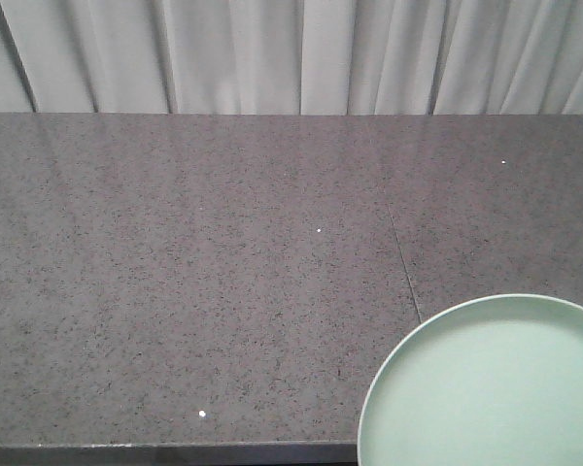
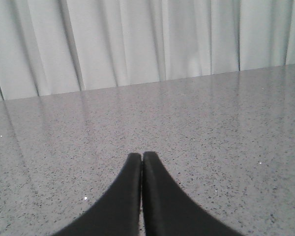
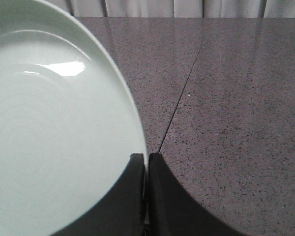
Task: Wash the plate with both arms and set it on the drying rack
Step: 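Swing the held plate in close to the robot with the right gripper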
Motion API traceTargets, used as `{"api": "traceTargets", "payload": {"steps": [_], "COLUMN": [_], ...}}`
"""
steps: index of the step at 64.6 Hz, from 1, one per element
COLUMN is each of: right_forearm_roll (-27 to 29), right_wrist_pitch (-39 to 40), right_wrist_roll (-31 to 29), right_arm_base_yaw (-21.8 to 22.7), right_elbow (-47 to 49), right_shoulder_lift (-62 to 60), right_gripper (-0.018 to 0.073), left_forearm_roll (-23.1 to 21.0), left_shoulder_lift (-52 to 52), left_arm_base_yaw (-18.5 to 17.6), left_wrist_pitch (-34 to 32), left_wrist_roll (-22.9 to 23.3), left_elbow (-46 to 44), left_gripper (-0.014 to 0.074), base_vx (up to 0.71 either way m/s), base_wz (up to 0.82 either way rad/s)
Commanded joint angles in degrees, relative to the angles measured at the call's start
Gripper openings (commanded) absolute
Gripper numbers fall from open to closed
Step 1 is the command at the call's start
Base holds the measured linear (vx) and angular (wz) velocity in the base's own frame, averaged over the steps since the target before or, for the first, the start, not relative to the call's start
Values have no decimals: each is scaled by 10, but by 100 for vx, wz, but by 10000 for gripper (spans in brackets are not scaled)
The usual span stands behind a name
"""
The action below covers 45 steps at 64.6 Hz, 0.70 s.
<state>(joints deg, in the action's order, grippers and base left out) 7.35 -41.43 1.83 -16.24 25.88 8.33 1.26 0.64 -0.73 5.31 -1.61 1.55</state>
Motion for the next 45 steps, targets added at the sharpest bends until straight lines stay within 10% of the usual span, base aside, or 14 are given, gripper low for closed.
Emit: {"api": "traceTargets", "payload": {"steps": [1,45], "right_forearm_roll": [3,3], "right_wrist_pitch": [43,43], "right_wrist_roll": [1,1], "right_arm_base_yaw": [1,1], "right_elbow": [13,13], "right_shoulder_lift": [7,7], "right_gripper": [-2,-2], "left_forearm_roll": [-1,-1], "left_shoulder_lift": [4,4], "left_arm_base_yaw": [1,1], "left_wrist_pitch": [-43,-43], "left_wrist_roll": [6,6], "left_elbow": [12,12], "left_gripper": [-6,-6], "base_vx": [0,0], "base_wz": [0,0]}}
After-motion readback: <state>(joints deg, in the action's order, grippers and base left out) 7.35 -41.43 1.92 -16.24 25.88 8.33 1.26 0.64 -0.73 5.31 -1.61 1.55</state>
